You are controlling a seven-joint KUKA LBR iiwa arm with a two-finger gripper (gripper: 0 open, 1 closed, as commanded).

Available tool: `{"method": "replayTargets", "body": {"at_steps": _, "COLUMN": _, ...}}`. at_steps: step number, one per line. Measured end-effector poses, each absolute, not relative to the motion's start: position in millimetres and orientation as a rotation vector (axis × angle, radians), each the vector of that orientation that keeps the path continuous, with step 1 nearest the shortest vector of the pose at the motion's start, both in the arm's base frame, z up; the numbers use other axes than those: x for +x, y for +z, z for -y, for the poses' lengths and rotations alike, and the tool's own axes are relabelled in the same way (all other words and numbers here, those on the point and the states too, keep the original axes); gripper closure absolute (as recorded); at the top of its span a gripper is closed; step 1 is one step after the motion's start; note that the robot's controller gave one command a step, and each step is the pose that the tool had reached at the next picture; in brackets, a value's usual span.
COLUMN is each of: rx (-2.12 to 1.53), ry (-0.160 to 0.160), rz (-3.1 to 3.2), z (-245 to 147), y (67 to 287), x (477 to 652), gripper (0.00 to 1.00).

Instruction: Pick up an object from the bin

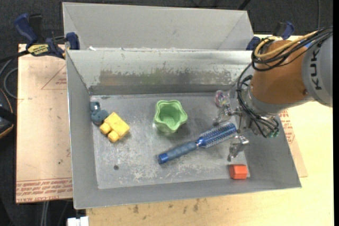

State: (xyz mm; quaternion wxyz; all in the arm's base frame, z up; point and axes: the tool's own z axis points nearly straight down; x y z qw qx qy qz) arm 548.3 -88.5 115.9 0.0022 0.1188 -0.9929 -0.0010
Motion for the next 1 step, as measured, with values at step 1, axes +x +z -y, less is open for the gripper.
{"method": "replayTargets", "body": {"at_steps": 1, "rx": 0.379, "ry": 0.0, "rz": 3.125, "z": 87.6, "y": 121.8, "x": 552.1, "gripper": 1.0}}
